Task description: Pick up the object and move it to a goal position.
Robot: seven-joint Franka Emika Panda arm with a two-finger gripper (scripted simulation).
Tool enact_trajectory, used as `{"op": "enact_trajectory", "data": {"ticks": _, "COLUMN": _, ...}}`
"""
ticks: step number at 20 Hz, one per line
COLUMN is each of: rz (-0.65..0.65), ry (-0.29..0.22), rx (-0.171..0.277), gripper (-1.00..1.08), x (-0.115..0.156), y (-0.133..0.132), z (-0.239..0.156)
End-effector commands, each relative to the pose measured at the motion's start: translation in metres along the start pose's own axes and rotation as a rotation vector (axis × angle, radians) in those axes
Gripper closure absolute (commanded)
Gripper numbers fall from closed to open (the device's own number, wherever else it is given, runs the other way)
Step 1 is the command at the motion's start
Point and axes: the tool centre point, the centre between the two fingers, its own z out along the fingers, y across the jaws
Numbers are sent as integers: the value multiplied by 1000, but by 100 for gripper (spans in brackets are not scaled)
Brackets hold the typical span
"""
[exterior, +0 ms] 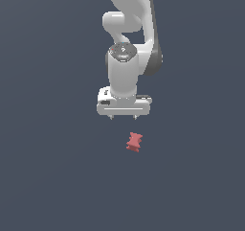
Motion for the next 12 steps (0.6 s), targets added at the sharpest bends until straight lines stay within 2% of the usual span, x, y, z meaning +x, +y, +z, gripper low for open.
{"op": "enact_trajectory", "data": {"ticks": 1, "rz": 0, "ry": 0, "rx": 0, "gripper": -92, "x": 0, "y": 0, "z": 0}}
{"op": "enact_trajectory", "data": {"ticks": 8, "rz": 5, "ry": -26, "rx": 21, "gripper": -92, "x": -6, "y": -24, "z": 3}}
{"op": "enact_trajectory", "data": {"ticks": 12, "rz": 5, "ry": -28, "rx": 23, "gripper": -92, "x": -6, "y": -25, "z": 3}}
